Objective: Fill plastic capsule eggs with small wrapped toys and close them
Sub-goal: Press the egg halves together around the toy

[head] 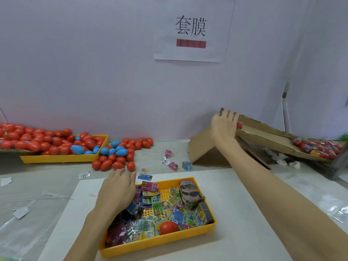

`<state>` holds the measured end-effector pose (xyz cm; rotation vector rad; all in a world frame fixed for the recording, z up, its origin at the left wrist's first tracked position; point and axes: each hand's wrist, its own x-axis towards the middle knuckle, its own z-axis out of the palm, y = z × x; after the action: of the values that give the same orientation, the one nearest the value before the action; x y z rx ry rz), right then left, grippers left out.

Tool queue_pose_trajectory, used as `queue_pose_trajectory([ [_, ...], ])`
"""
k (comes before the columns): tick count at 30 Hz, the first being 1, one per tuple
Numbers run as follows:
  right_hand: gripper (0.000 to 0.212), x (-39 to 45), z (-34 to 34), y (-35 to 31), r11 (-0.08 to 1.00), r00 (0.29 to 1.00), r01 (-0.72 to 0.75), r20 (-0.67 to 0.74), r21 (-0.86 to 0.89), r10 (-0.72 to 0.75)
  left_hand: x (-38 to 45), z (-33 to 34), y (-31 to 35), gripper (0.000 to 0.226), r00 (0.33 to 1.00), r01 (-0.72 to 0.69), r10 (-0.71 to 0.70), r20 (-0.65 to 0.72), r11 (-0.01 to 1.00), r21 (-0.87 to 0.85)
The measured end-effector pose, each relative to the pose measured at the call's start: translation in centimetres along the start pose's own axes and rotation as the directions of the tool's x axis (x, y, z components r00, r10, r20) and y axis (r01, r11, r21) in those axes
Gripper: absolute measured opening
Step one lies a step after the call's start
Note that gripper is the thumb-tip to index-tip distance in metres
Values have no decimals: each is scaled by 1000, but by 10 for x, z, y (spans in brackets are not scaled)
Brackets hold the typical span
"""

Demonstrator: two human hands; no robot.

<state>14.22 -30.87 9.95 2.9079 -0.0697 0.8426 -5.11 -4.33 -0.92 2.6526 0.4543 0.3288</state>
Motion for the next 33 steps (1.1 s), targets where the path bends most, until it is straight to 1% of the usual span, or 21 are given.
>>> queue_pose_trajectory([
  [2,37,-10,3,-18,990,990,136,-22,24,-136,0,0,0,42,1000,8,-8,-3,1000,-17],
  [3,37,-17,5,-30,974,978,210,-24,79,-209,-1,0,-1,42,1000,9,-9,-4,1000,-24],
  [5,39,-33,10,-60,904,948,309,-18,295,-318,-1,-1,-1,41,1000,12,-12,-2,1000,-25],
  [7,42,-50,12,-94,772,907,334,38,540,-419,-3,-2,-1,39,1000,7,-7,-1,1000,-10],
  [9,37,-66,13,-128,599,824,329,89,730,-560,-3,-2,-1,38,1000,1,-1,3,1000,0],
  [10,35,-73,14,-142,523,775,316,102,792,-624,-2,-1,-1,39,1000,-1,1,0,1000,-2],
  [11,35,-79,15,-155,471,727,305,118,828,-677,-2,-1,-2,38,1000,-3,3,-6,1000,-10],
  [13,35,-88,18,-176,446,649,317,151,837,-745,0,1,-4,34,1000,0,-1,-20,999,-48],
  [14,35,-92,19,-184,453,628,326,168,830,-760,1,1,-5,32,1000,8,-10,-21,998,-68],
  [16,35,-97,21,-194,466,606,325,197,823,-771,3,3,-7,31,999,26,-28,-21,996,-88],
  [18,34,-100,21,-196,468,597,352,191,810,-779,4,3,-7,33,999,20,-23,-31,995,-93],
  [20,36,-100,18,-192,455,612,375,154,808,-776,3,2,-6,32,999,10,-12,-36,998,-64],
  [24,41,-100,4,-162,423,696,292,114,858,-709,-1,-3,-2,27,998,-5,5,-55,1000,8],
  [26,43,-104,-5,-138,412,731,252,107,876,-674,-4,-8,0,33,988,-83,80,-134,997,-13],
  [27,42,-108,-11,-125,384,744,214,105,898,-660,-6,-12,3,40,971,-157,146,-192,987,-43],
  [29,35,-120,-21,-97,266,750,97,105,959,-653,-10,-21,11,52,915,-356,312,-257,922,-151],
  [30,29,-128,-25,-84,198,747,49,95,979,-658,-12,-25,17,55,890,-438,379,-254,865,-245],
  [31,23,-137,-30,-71,142,745,22,78,990,-662,-14,-28,23,55,870,-492,433,-237,797,-349],
  [33,18,-155,-35,-51,86,757,4,53,996,-651,-18,-31,33,44,830,-549,512,-219,685,-479],
])
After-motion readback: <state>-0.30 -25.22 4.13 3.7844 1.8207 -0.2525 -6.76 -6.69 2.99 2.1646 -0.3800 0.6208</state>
